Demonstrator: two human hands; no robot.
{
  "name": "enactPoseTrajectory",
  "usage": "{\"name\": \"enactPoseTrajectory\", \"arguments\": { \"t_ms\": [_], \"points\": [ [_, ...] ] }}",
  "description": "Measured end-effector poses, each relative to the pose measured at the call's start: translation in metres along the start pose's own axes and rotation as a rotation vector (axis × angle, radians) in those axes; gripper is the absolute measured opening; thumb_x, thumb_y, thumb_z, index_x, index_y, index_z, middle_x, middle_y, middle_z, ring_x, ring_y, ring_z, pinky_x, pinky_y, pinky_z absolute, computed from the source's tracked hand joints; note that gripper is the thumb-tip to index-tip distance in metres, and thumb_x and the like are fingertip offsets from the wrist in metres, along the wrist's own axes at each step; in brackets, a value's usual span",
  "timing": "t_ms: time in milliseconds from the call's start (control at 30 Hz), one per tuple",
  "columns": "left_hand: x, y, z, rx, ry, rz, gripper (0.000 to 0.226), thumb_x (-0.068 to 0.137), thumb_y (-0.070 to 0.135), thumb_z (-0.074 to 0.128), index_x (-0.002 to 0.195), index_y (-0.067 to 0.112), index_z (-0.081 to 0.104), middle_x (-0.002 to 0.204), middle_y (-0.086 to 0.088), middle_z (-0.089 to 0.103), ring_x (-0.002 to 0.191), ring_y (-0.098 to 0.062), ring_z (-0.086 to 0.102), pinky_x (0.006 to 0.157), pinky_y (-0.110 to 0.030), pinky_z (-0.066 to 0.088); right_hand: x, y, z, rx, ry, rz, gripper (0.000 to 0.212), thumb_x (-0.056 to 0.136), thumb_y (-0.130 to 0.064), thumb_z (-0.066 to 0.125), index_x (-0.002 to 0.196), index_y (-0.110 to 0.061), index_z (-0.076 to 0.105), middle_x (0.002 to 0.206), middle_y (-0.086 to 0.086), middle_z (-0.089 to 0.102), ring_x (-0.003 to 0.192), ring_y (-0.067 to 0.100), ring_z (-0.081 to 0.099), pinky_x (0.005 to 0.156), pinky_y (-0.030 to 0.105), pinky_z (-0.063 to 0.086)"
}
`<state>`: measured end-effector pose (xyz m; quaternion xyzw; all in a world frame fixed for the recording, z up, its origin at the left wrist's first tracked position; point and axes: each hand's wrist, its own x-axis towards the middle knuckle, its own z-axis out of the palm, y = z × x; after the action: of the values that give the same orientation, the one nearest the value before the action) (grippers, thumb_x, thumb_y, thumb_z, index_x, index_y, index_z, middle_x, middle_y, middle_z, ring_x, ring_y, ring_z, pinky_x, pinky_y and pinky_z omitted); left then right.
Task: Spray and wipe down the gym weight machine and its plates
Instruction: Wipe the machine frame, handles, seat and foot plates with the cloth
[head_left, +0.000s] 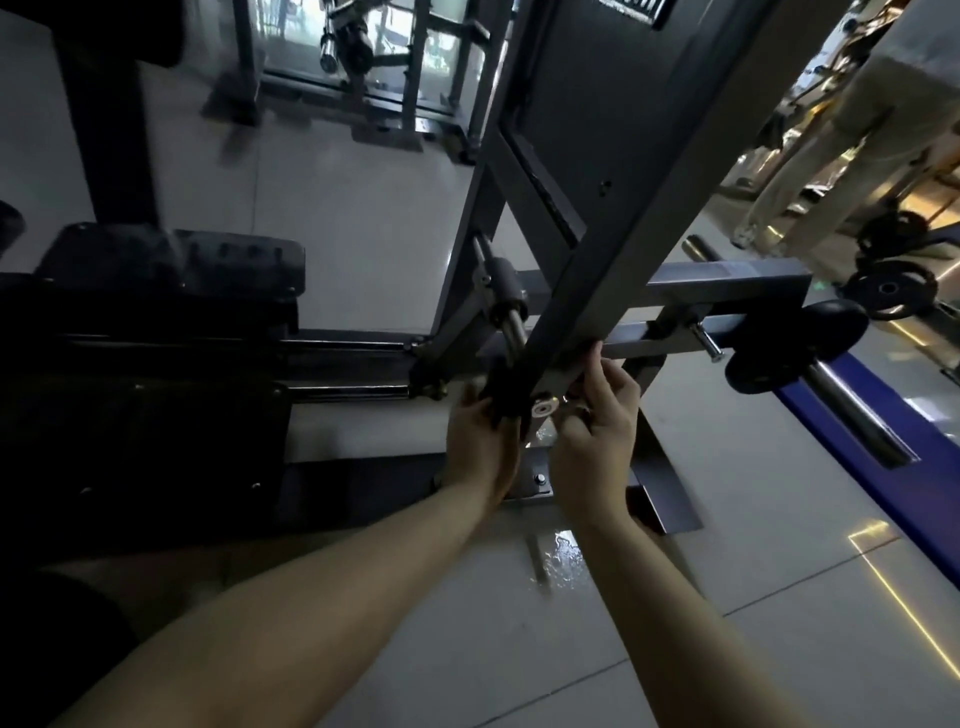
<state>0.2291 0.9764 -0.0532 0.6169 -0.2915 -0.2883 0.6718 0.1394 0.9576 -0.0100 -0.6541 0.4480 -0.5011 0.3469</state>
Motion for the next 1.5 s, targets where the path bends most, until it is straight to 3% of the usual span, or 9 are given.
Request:
{"name": "enactPoseTrajectory", "arguments": {
  "t_ms": [100,167,367,500,733,867,1100,1300,1500],
  "points": [
    [0.010,0.020,0.004,0.116,-0.027,0.184,0.019,0.099,0.024,0.064,0.103,0.011,0.078,0.121,-0.001,0.062,0.105,0.001,0.060,0.093,-0.015,0.047,0.000,0.004,0.001,0.029,-0.001,-0.029,0.087,0.081,0.018,0.043,0.151,-0.032,0.048,0.135,0.000,0.042,0.126,0.019,0.049,0.106,0.038,0.050],
    [0.006,0.011,0.005,-0.013,-0.055,0.083,0.016,0.093,0.024,0.067,0.107,0.019,0.072,0.122,-0.001,0.063,0.112,-0.015,0.064,0.098,-0.028,0.052,-0.002,0.007,0.002,0.039,0.000,-0.054,0.087,0.080,0.019,0.042,0.154,-0.028,0.045,0.135,0.001,0.040,0.122,0.020,0.051,0.097,0.024,0.050],
    [-0.008,-0.069,-0.008,0.054,0.026,-0.379,0.024,0.103,0.025,0.054,0.089,0.006,0.061,0.073,-0.002,0.062,0.062,-0.006,0.060,0.055,-0.013,0.042,-0.009,0.027,0.004,-0.048,-0.024,-0.090,0.091,0.080,0.018,0.048,0.156,-0.029,0.039,0.132,0.002,0.042,0.117,0.020,0.053,0.089,0.020,0.050],
    [-0.001,-0.075,-0.003,0.003,0.063,-0.510,0.046,0.105,0.042,0.049,0.080,0.006,0.062,0.063,-0.007,0.061,0.054,-0.019,0.058,0.050,-0.030,0.043,0.001,0.035,0.008,-0.047,0.065,0.011,0.057,0.095,-0.014,0.069,0.148,-0.022,0.050,0.120,-0.001,0.056,0.110,0.014,0.061,0.089,0.021,0.053],
    [0.027,-0.013,0.009,0.067,0.033,-0.020,0.020,0.101,0.016,0.053,0.096,0.017,0.073,0.101,-0.006,0.074,0.096,-0.019,0.067,0.083,-0.031,0.052,0.012,0.035,0.019,0.027,0.094,0.030,0.045,0.089,-0.010,0.077,0.131,-0.010,0.063,0.118,0.009,0.052,0.092,0.003,0.059,0.079,0.012,0.049],
    [0.002,-0.074,0.010,-0.083,0.131,-0.488,0.033,0.101,0.046,0.056,0.098,0.016,0.070,0.084,-0.002,0.073,0.079,-0.020,0.070,0.069,-0.028,0.052,0.012,0.045,0.020,0.053,0.078,0.048,0.043,0.089,-0.016,0.077,0.129,-0.016,0.060,0.119,0.006,0.052,0.105,0.018,0.060,0.084,0.017,0.051],
    [0.000,-0.101,0.003,-0.006,0.238,-0.886,0.029,0.103,0.028,0.056,0.099,0.001,0.065,0.082,-0.010,0.068,0.065,-0.020,0.061,0.056,-0.026,0.048,0.016,0.052,0.019,0.045,0.053,0.045,0.041,0.088,-0.020,0.077,0.124,-0.018,0.058,0.117,0.011,0.054,0.101,0.022,0.060,0.084,0.023,0.053],
    [0.001,-0.023,0.000,0.015,0.087,-0.733,0.033,0.103,0.029,0.054,0.074,0.014,0.060,0.067,-0.005,0.062,0.035,-0.007,0.056,0.035,-0.017,0.045,0.021,0.042,0.009,0.009,-0.007,0.080,0.036,0.082,-0.027,0.079,0.114,-0.028,0.062,0.112,0.005,0.059,0.097,0.020,0.064,0.086,0.036,0.057],
    [0.013,0.079,-0.024,0.273,-0.088,-0.331,0.023,0.095,0.024,0.058,0.076,0.018,0.068,0.088,-0.012,0.073,0.087,-0.031,0.071,0.087,-0.047,0.059,0.034,0.012,-0.007,-0.164,-0.083,0.277,0.041,0.083,-0.038,0.081,0.112,-0.017,0.062,0.106,0.004,0.068,0.097,0.017,0.067,0.080,0.026,0.054]
  ]
}}
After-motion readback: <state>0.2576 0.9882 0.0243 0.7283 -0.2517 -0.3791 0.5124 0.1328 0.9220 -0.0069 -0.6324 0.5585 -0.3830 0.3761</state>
